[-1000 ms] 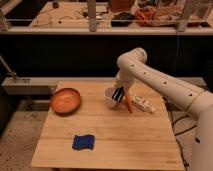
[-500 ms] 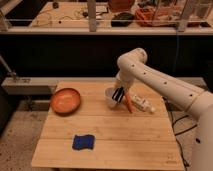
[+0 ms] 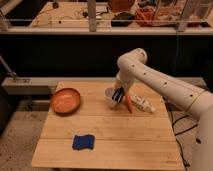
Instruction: Place the eraser in the ceramic cup
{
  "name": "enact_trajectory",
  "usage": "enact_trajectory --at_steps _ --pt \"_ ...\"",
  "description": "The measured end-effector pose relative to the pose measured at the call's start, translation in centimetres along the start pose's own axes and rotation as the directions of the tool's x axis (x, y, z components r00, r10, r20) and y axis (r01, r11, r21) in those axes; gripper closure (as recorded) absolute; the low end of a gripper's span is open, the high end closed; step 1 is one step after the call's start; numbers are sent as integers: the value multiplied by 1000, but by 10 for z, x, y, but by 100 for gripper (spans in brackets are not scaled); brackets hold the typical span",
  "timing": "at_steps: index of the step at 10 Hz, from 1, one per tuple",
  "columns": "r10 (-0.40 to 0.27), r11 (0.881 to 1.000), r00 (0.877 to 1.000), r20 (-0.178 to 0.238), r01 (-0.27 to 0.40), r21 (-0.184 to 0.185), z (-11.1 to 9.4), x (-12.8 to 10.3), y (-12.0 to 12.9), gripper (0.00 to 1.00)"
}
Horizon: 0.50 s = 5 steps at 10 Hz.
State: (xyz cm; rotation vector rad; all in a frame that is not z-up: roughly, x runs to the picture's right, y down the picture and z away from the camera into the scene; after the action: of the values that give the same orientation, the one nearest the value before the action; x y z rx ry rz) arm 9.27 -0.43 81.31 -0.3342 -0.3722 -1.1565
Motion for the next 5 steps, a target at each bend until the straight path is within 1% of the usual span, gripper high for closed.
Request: enact_trajectory --at_steps 1,3,5 --pt "1 1000 1000 0 -1 0 -1 1 0 98" --pt "32 999 998 47 -33 19 -5 8 0 100" --pt "45 999 996 82 -47 23 -10 10 -1 100"
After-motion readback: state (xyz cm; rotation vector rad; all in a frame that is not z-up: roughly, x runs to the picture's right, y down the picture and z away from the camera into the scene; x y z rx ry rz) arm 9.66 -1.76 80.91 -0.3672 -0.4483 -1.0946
